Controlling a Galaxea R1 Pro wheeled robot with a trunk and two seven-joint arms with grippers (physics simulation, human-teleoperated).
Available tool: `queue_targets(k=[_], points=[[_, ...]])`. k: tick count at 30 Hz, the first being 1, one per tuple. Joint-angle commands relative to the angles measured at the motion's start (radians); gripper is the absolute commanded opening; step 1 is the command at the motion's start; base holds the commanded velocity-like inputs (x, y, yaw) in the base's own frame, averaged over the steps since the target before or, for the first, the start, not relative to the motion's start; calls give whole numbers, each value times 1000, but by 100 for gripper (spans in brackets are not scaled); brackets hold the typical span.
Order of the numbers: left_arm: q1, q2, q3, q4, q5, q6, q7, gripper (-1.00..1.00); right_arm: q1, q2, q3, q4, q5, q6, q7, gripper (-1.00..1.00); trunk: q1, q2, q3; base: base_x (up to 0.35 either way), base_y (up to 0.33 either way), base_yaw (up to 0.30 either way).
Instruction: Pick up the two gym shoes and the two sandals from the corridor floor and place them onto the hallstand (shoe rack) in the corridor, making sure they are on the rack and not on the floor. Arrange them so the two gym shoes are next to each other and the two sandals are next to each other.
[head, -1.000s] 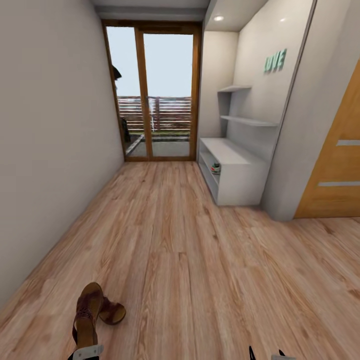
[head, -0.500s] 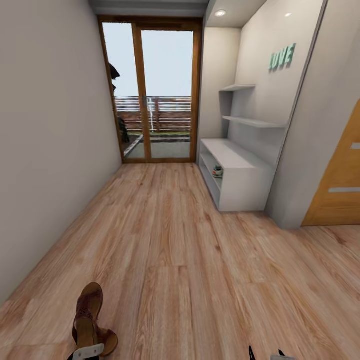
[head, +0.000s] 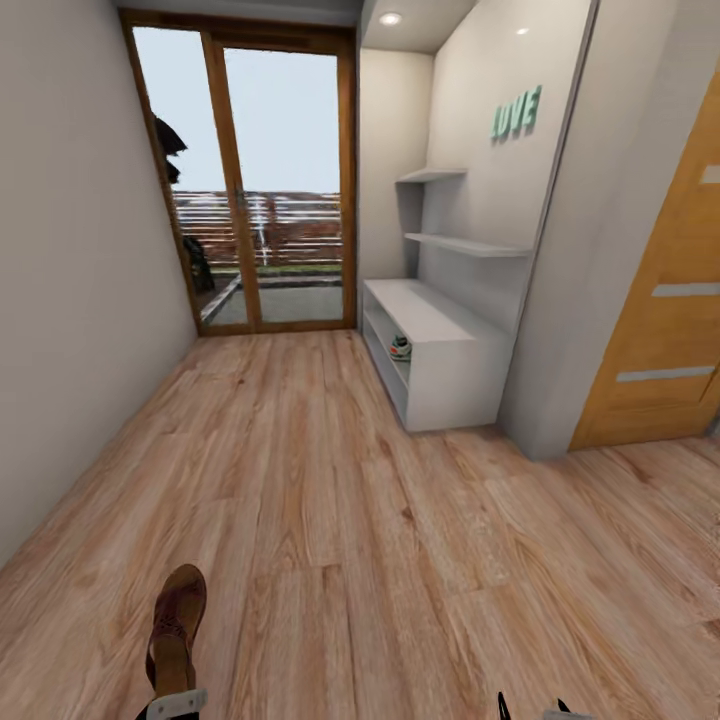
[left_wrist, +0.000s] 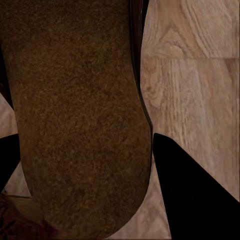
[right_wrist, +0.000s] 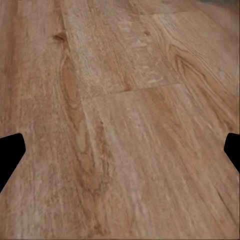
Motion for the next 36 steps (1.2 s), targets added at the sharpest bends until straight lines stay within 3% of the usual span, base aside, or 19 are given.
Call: queue_targets(k=[1, 20, 36], points=[[0, 0, -2, 0, 6, -3, 1, -100, -1, 0, 5, 1, -9, -3, 0, 100, 0, 0, -1, 218, -78, -262], [0, 2, -1, 0, 6, -3, 1, -100, -1, 1, 5, 1, -8, -3, 0, 100, 0, 0, -1, 52, -13, -263], [0, 2, -2, 0, 6, -3, 1, -100, -1, 1, 5, 1, -9, -3, 0, 100, 0, 0, -1, 319, 0, -89]])
